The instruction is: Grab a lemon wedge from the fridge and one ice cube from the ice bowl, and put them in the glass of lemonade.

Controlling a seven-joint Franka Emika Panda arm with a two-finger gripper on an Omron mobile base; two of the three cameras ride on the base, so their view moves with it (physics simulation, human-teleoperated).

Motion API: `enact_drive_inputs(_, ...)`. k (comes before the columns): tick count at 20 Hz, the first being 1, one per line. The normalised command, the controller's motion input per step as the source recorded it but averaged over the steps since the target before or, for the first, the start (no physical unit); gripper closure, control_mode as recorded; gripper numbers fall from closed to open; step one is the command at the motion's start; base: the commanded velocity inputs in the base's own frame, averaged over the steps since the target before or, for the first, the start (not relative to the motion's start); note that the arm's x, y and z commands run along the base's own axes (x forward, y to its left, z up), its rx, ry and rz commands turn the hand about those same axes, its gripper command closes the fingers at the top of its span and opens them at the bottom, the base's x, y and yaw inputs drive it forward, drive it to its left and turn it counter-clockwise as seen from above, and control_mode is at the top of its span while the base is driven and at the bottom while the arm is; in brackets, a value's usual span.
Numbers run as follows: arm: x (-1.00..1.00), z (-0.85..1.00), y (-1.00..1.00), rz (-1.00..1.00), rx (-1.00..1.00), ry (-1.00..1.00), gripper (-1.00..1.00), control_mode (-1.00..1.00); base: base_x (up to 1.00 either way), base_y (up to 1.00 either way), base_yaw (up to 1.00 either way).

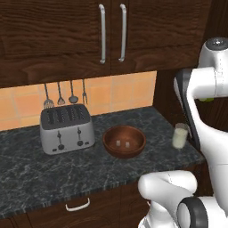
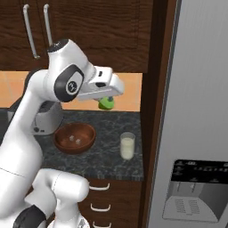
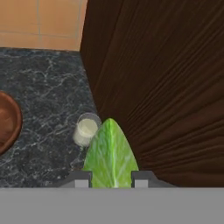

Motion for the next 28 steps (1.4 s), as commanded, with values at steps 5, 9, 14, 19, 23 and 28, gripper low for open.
enact_drive_inputs(5,0.36,-0.72,-0.26,0.01,0.04,0.0,1.0,-1.0,0.0,0.0,0.0)
enact_drive_inputs(9,0.61,-0.91,0.0,0.01,0.0,-0.08,1.0,-1.0,0.0,0.0,0.0)
enact_drive_inputs(14,0.79,-0.67,-0.02,0.0,0.0,0.0,1.0,-1.0,0.0,0.0,0.0)
enact_drive_inputs(19,0.4,-0.49,-0.26,0.0,0.06,0.03,1.0,-1.0,0.0,0.0,0.0)
enact_drive_inputs(23,0.1,-0.54,-0.26,0.02,0.07,0.04,1.0,-1.0,0.0,0.0,0.0)
enact_drive_inputs(28,0.08,-0.38,-0.08,0.0,0.04,0.01,1.0,-1.0,0.0,0.0,0.0)
